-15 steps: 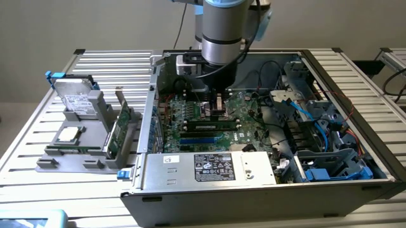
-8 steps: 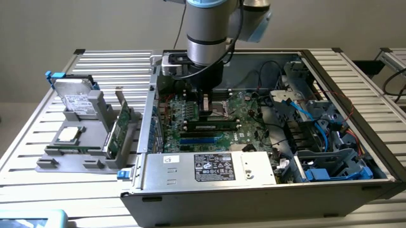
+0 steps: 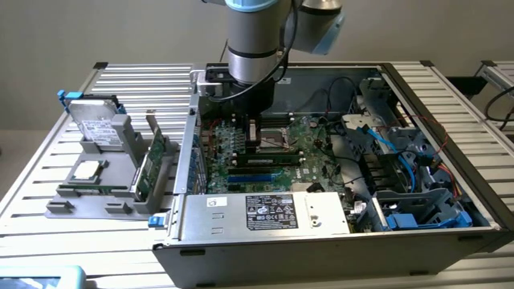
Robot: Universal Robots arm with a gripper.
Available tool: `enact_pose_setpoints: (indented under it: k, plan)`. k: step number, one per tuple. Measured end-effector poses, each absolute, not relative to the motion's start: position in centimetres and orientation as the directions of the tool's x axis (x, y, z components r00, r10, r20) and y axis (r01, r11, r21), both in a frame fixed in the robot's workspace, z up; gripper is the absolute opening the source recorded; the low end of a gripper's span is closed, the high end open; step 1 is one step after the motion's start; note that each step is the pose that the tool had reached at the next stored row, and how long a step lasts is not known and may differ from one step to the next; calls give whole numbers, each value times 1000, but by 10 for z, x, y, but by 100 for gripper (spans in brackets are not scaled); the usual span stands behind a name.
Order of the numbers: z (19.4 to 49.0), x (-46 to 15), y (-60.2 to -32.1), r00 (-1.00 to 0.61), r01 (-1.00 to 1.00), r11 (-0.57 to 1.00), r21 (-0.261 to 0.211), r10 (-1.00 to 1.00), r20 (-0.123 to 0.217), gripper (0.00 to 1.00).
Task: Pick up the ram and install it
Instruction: 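Press down the ram until it locks into place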
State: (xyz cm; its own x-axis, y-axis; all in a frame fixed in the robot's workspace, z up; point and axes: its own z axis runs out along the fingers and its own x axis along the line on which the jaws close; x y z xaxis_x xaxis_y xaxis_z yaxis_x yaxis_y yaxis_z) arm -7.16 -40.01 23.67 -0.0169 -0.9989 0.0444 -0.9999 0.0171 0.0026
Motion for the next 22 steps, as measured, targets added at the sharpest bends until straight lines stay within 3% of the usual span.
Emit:
enact_pose_setpoints:
  k: [22]
  plan:
    - [226,-75,-404,-17,-1000,17,3,-999,43,11]
